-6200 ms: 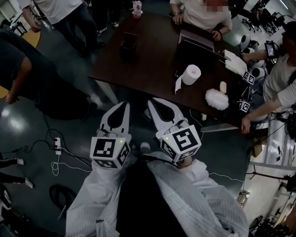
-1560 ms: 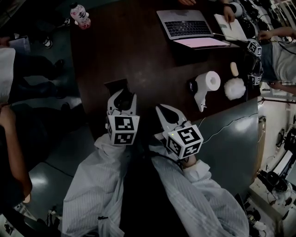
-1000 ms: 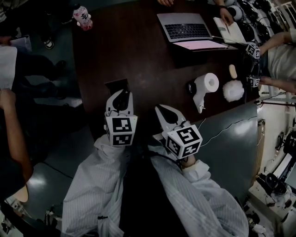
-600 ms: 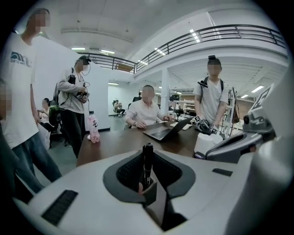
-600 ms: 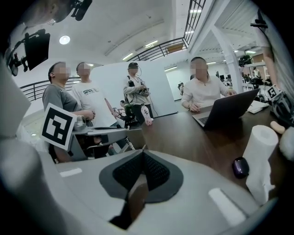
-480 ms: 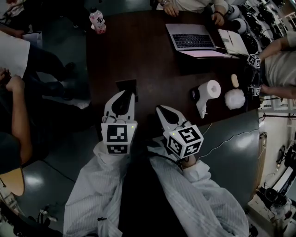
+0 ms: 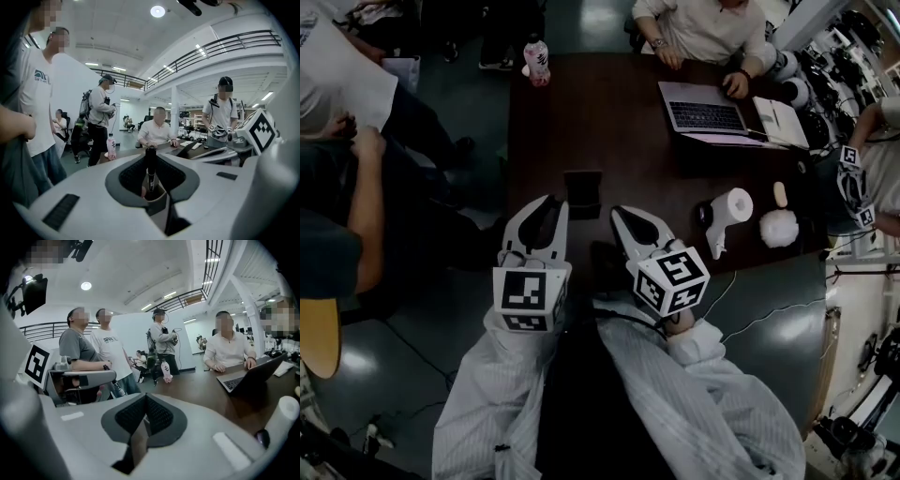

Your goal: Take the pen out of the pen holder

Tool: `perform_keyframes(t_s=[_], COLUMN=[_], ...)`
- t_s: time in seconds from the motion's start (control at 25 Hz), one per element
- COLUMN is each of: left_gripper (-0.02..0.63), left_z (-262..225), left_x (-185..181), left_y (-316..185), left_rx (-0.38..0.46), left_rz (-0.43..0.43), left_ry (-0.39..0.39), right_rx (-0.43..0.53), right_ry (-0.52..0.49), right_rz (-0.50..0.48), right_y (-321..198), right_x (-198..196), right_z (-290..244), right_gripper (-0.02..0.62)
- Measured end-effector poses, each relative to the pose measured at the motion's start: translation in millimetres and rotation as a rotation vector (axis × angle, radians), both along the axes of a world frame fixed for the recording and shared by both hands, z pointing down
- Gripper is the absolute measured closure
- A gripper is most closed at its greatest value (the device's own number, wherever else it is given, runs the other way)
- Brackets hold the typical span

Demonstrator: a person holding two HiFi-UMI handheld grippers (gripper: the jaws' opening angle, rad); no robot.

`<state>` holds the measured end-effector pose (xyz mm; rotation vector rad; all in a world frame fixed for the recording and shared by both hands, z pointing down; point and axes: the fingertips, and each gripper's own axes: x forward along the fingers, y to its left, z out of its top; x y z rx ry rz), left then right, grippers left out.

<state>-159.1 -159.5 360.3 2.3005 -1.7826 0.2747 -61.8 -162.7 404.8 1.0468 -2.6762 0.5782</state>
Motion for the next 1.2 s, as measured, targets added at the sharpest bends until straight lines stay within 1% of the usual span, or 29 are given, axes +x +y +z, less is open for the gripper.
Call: perform_keyframes(t_s=[0.2, 0.48, 0.64, 0.8, 0.96, 1.2], left_gripper=[0.543, 0.543, 0.543, 0.543, 0.543, 0.543], left_z=[-3.0, -2.5, -0.3, 4.3, 8.4, 9.4], left_x=[-15.1, -27.9, -27.3, -23.5, -17.0, -9.9], left_y=[19.4, 26.6, 25.7, 21.7, 21.7, 17.9], left_rx=[0.003, 0.004, 0.001, -0.011, -0.013, -0.015], left_rz=[-0.004, -0.024, -0.018, -0.014, -0.003, 0.000], left_ry=[-0.003, 0.013, 0.018, 0.027, 0.028, 0.029], right_rx=[0.045, 0.111, 0.127, 0.124, 0.135, 0.130], right_ry=[0.003, -0.020, -0.018, -0.023, -0.007, -0.030], right_rz=[-0.028, -0.059, -0.031, -0.008, -0.019, -0.028], right_y=[1.1, 2.4, 1.1, -1.9, -0.3, -0.1], right_x=[-23.6, -44.7, -41.8, -35.6, -33.3, -27.3], right_z=[-19.8, -44.3, -48.6, -47.4, -48.0, -49.5], right_gripper=[0.594, 0.594, 0.594, 0.594, 0.595, 0.595])
